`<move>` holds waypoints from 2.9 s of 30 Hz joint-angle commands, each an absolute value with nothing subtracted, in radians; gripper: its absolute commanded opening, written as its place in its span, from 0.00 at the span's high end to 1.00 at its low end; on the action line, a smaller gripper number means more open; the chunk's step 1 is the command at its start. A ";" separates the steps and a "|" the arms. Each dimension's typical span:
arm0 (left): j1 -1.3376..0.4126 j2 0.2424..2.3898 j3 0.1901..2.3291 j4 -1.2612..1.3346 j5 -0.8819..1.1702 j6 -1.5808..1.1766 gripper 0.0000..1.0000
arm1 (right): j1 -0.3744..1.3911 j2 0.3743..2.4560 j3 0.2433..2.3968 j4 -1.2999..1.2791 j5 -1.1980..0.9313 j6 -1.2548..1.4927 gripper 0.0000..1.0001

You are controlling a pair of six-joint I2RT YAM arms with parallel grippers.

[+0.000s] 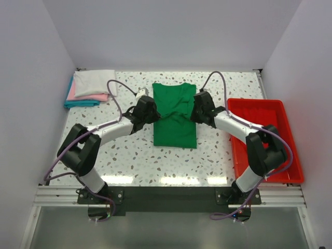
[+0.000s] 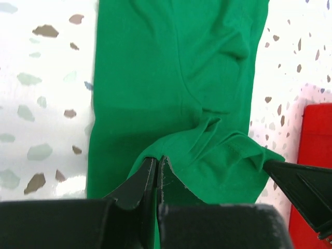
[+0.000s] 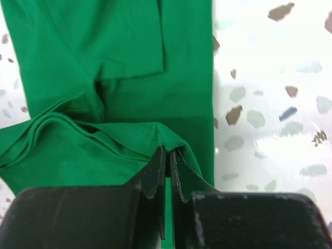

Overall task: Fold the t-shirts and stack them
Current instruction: Fold the tshirt

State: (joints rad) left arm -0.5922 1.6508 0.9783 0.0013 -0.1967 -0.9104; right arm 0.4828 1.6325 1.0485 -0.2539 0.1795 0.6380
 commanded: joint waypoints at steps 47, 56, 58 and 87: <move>-0.764 1.583 0.614 0.087 -0.023 -0.965 1.00 | 0.357 1.813 0.983 -0.107 -0.176 0.695 0.68; -0.801 1.456 0.479 0.126 -0.005 -1.020 1.00 | 0.357 1.692 0.900 -0.155 -0.176 0.612 0.64; -0.804 1.411 0.453 0.120 -0.009 -1.029 1.00 | 0.362 1.669 0.919 -0.190 -0.183 0.579 0.62; -0.730 1.241 0.430 0.052 -0.025 -0.948 0.43 | 0.592 1.126 0.545 -0.354 0.011 0.877 0.42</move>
State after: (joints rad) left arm -0.7376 1.2251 0.4454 -0.0086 -0.0410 -0.9577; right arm 0.5900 1.1519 0.5613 -0.4114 -0.0086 0.8150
